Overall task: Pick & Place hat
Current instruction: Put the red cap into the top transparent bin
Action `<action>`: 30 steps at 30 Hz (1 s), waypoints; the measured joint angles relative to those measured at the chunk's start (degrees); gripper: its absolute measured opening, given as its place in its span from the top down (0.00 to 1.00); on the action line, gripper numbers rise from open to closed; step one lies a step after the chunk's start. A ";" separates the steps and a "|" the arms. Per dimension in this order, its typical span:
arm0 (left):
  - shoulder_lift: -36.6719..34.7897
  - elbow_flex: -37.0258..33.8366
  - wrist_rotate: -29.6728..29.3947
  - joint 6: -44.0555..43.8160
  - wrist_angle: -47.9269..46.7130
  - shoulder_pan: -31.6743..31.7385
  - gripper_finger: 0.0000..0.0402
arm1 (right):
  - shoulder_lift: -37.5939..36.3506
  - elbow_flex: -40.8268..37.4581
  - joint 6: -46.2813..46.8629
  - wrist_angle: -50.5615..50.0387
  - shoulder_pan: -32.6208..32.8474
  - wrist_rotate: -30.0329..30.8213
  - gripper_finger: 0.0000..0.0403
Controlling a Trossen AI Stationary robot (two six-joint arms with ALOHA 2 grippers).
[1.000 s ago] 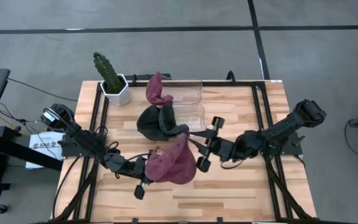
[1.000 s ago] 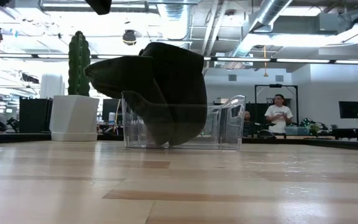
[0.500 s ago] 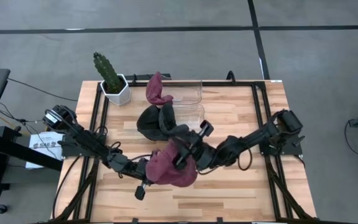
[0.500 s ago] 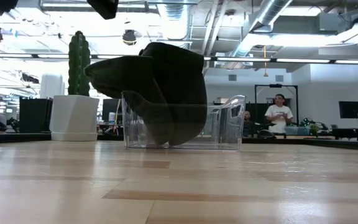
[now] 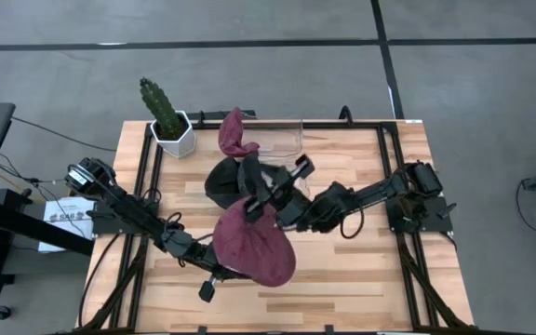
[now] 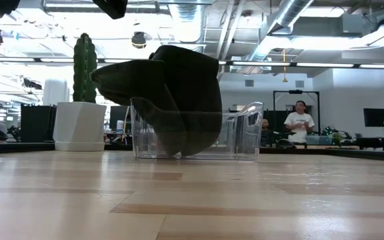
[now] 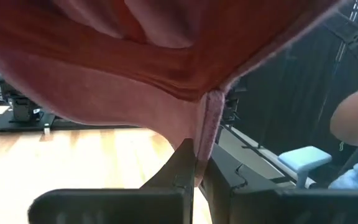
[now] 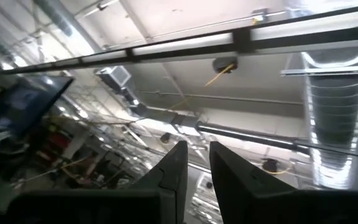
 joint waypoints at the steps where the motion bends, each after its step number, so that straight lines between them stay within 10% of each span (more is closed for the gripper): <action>1: 0.00 0.00 0.14 0.01 -0.07 0.02 0.96 | -0.22 0.64 -0.39 0.32 -0.24 -0.01 0.85; 15: 0.09 -0.04 0.27 0.03 0.28 -0.04 0.96 | -0.51 5.50 19.53 -29.60 -2.42 4.34 0.85; 30: 0.09 -0.04 0.40 0.01 -0.09 -0.09 0.96 | -0.49 5.34 39.64 -66.73 9.62 6.54 0.85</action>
